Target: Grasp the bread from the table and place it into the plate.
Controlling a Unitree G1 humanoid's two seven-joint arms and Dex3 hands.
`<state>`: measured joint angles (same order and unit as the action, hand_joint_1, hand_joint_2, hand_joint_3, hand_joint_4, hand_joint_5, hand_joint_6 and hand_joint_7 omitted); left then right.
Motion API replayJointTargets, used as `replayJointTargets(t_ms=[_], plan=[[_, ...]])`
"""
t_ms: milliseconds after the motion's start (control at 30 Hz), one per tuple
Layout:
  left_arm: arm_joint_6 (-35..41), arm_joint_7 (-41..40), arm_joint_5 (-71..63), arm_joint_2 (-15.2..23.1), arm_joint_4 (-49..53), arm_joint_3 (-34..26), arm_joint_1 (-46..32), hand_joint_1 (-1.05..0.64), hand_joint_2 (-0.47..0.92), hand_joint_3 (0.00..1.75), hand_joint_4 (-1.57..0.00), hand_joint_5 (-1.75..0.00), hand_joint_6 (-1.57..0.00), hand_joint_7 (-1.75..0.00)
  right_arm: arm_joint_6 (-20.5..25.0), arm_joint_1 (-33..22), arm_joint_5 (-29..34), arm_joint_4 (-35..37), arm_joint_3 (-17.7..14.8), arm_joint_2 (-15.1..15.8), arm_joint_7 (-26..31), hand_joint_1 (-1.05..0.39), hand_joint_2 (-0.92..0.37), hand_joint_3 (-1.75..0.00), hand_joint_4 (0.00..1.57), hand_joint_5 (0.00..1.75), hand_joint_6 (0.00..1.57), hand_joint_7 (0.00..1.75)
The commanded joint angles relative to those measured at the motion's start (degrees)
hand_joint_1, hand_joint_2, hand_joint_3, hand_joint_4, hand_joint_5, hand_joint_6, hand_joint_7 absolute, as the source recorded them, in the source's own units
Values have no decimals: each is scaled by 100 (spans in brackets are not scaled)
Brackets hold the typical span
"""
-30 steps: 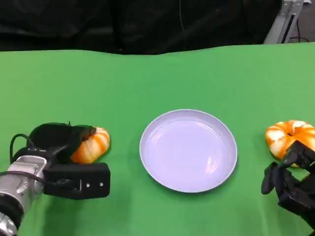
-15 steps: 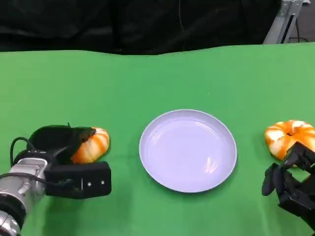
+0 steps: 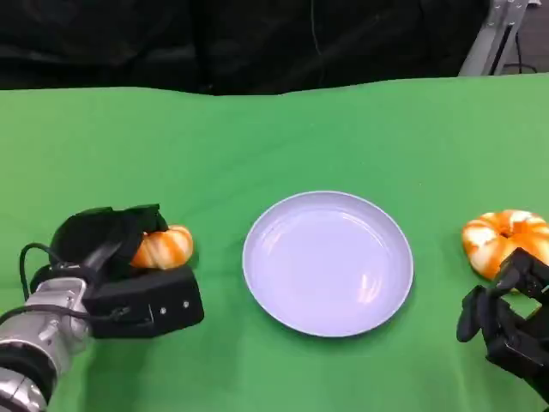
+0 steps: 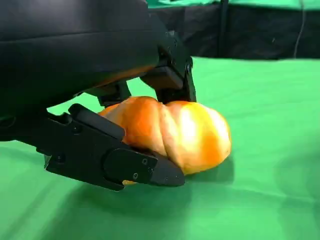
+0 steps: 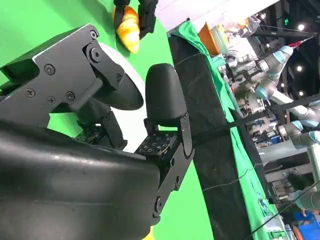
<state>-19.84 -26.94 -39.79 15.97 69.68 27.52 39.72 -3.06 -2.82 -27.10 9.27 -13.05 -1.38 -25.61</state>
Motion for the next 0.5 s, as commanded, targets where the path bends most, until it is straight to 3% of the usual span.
replayJointTargets(t_ms=[33,500], plan=[[-243,-276,90,43,-58,-72,-104,-13,91,43,-64,-175,-50,-175,0,-36,-53,-100,-56,99,-3,-5,-48,-130,87,175,79,156],[-779,-630,-23,205,-953,-117,-112,-9,87,48,-64,-175,-58,-175,10,-33,-14,-95,-49,112,33,-5,-49,-129,87,175,78,157]])
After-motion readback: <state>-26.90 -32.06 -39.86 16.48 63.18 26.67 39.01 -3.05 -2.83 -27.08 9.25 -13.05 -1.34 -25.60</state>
